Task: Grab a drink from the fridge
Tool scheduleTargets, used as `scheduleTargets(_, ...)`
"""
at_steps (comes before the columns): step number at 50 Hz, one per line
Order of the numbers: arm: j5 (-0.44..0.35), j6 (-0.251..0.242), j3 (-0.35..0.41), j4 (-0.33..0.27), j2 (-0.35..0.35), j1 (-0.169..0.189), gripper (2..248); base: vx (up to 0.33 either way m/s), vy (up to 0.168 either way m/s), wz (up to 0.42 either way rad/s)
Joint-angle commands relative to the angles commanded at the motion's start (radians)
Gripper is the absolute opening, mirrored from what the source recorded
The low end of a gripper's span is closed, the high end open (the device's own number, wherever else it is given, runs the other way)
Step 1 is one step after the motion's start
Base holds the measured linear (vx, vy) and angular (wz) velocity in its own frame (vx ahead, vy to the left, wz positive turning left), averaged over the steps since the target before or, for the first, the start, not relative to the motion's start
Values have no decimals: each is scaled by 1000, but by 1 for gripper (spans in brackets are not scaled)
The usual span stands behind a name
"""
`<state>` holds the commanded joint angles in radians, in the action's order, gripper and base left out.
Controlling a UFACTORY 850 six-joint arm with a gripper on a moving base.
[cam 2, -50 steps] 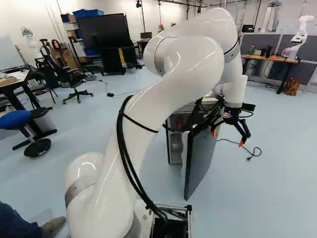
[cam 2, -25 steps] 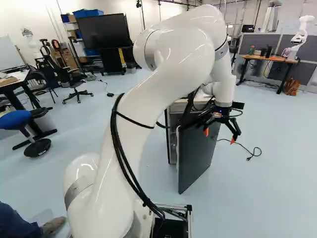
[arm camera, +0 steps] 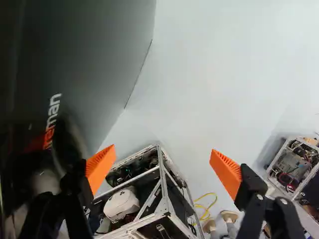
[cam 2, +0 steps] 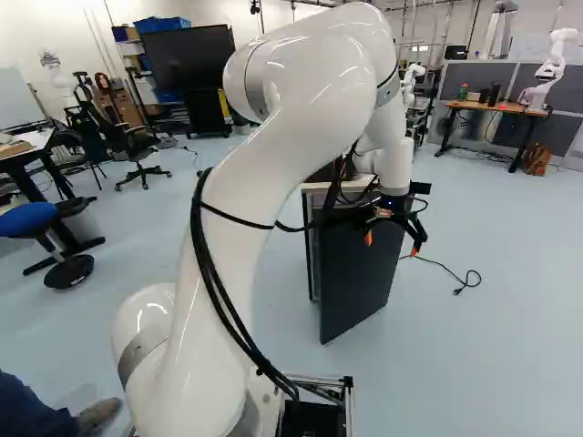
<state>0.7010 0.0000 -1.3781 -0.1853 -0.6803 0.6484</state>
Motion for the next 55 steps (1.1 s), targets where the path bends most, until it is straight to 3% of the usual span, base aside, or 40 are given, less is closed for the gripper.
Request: scheduleTargets(55,-334,0,175,0,110,-149,247,0,0,0)
